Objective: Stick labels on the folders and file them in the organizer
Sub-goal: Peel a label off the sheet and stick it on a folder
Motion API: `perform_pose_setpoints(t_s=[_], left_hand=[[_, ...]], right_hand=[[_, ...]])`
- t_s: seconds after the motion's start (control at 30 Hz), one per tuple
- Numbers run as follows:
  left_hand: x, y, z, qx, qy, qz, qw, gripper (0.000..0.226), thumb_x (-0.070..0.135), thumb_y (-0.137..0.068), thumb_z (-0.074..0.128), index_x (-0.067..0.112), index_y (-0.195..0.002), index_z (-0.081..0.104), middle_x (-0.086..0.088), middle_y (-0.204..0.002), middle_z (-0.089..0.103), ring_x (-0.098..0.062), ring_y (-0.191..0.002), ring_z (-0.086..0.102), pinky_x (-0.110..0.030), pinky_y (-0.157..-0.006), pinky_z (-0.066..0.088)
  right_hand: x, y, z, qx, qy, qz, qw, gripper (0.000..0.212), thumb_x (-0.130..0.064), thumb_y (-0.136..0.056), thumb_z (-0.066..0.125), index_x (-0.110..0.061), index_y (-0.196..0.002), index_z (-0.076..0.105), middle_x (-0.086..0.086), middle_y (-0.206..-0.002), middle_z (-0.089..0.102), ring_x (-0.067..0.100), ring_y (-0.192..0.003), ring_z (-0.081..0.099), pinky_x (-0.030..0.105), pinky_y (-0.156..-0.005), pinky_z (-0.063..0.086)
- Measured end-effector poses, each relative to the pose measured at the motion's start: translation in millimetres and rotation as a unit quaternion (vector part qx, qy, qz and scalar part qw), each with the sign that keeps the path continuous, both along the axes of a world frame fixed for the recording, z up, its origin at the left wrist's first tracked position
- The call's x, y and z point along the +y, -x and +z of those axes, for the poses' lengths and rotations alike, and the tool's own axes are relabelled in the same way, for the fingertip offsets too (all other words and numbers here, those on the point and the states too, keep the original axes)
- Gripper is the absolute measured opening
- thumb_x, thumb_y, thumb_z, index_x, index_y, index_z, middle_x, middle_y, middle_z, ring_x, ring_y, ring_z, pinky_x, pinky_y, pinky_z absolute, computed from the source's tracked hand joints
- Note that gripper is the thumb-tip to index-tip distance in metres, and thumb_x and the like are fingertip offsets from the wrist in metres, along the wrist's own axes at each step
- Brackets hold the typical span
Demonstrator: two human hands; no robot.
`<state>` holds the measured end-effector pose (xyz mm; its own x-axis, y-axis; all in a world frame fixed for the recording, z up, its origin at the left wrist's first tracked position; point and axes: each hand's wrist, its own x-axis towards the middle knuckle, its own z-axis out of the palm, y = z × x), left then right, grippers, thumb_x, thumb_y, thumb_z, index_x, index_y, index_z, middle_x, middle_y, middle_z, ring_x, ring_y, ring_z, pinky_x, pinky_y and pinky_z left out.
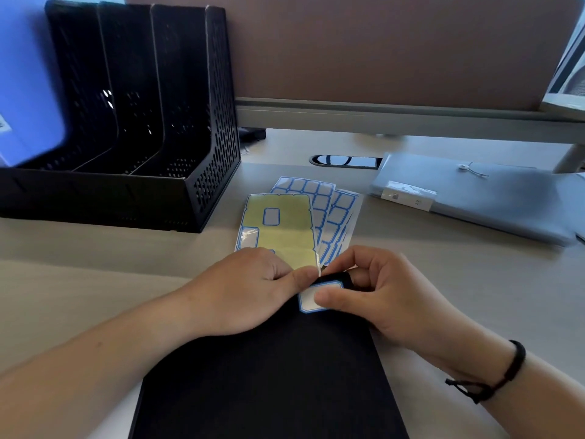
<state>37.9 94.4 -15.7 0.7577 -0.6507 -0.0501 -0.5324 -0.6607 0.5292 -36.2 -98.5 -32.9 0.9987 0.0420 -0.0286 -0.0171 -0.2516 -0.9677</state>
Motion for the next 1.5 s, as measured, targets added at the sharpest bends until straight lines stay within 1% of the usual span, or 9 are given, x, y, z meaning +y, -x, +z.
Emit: perform_pose_setpoints(t_s=[0.17, 0.37, 0.57, 0.7, 0.83, 0.97, 1.13, 1.3, 1.5], left_hand=[[2, -3, -2, 0.022, 0.006, -0.023, 0.999, 0.055, 0.063, -0.092, 0.045, 0.014, -0.067, 0.048, 0.006, -0.058, 0.041, -0.007, -0.052, 0.038, -0.028, -0.057, 0.035], [5, -4, -1, 0.068, 0.026, -0.046, 0.996, 0.043, 0.069, -0.074, 0.068, 0.027, -0.071, 0.06, 0.011, -0.059, 0.057, -0.002, -0.053, 0.047, -0.026, -0.058, 0.041], [8, -8, -1, 0.107, 0.051, -0.05, 0.992, 0.051, 0.077, -0.063, 0.067, 0.03, -0.085, 0.066, 0.001, -0.08, 0.072, -0.021, -0.076, 0.066, -0.043, -0.076, 0.054], [8, -7, -2, 0.106, 0.051, -0.067, 0.991, 0.036, 0.059, -0.086, 0.065, 0.024, -0.08, 0.065, 0.006, -0.065, 0.061, -0.009, -0.058, 0.051, -0.033, -0.062, 0.044], [5, -8, -3, 0.085, 0.05, -0.036, 0.994, 0.047, 0.044, -0.099, 0.053, 0.007, -0.07, 0.047, 0.002, -0.061, 0.037, -0.008, -0.052, 0.033, -0.027, -0.055, 0.031], [4, -7, -2, 0.067, 0.041, -0.022, 0.997, 0.05, 0.046, -0.1, 0.047, 0.01, -0.067, 0.037, 0.004, -0.06, 0.033, -0.009, -0.052, 0.032, -0.028, -0.055, 0.03], [4, -6, -1, 0.071, 0.041, -0.024, 0.996, 0.052, 0.054, -0.099, 0.043, 0.008, -0.077, 0.053, 0.002, -0.067, 0.043, -0.008, -0.06, 0.041, -0.032, -0.063, 0.037], [3, -2, 0, 0.053, 0.016, -0.022, 0.998, 0.043, 0.06, -0.091, 0.052, 0.02, -0.079, 0.064, 0.012, -0.055, 0.047, -0.002, -0.051, 0.043, -0.02, -0.054, 0.034], [3, -2, -5, 0.025, -0.009, -0.007, 1.0, 0.061, 0.084, -0.068, 0.059, 0.024, -0.078, 0.064, 0.002, -0.07, 0.066, -0.005, -0.057, 0.052, -0.038, -0.067, 0.051]], right_hand=[[2, -3, -4, -0.001, 0.017, -0.035, 0.999, 0.011, -0.032, -0.09, 0.071, -0.025, -0.082, 0.07, 0.033, -0.08, 0.064, 0.025, -0.062, 0.049, 0.037, -0.063, 0.04], [0, -7, -3, -0.011, 0.027, -0.04, 0.999, 0.021, -0.028, -0.096, 0.061, -0.021, -0.082, 0.075, 0.005, -0.081, 0.076, 0.012, -0.072, 0.066, 0.034, -0.072, 0.052], [-2, -3, -3, 0.008, 0.003, 0.008, 1.0, 0.053, -0.062, -0.055, 0.085, -0.025, -0.089, 0.07, 0.029, -0.084, 0.07, 0.027, -0.069, 0.056, 0.052, -0.069, 0.049], [-5, -5, -6, 0.012, -0.001, 0.008, 1.0, 0.058, -0.065, -0.053, 0.086, -0.024, -0.09, 0.069, 0.039, -0.086, 0.062, 0.027, -0.07, 0.053, 0.049, -0.066, 0.042], [-4, -6, -6, 0.016, -0.014, -0.003, 1.0, 0.03, -0.05, -0.074, 0.07, -0.023, -0.087, 0.072, 0.029, -0.079, 0.065, 0.026, -0.069, 0.048, 0.043, -0.068, 0.038], [-5, -7, -6, 0.019, -0.016, -0.007, 1.0, 0.029, -0.049, -0.079, 0.065, -0.023, -0.089, 0.074, 0.019, -0.09, 0.073, 0.026, -0.075, 0.057, 0.045, -0.074, 0.044], [-9, -2, 0, 0.045, 0.007, 0.049, 0.998, 0.032, -0.025, -0.073, 0.087, -0.019, -0.095, 0.065, 0.014, -0.085, 0.077, 0.025, -0.072, 0.067, 0.039, -0.073, 0.053], [-13, -3, 5, 0.067, -0.007, 0.063, 0.996, 0.004, -0.009, -0.095, 0.063, -0.012, -0.098, 0.064, 0.016, -0.062, 0.047, 0.012, -0.043, 0.034, 0.019, -0.041, 0.029], [-13, -4, 8, 0.072, -0.017, 0.056, 0.996, 0.028, -0.007, -0.101, 0.046, -0.018, -0.091, 0.069, 0.003, -0.064, 0.058, 0.015, -0.045, 0.039, 0.027, -0.043, 0.032]])
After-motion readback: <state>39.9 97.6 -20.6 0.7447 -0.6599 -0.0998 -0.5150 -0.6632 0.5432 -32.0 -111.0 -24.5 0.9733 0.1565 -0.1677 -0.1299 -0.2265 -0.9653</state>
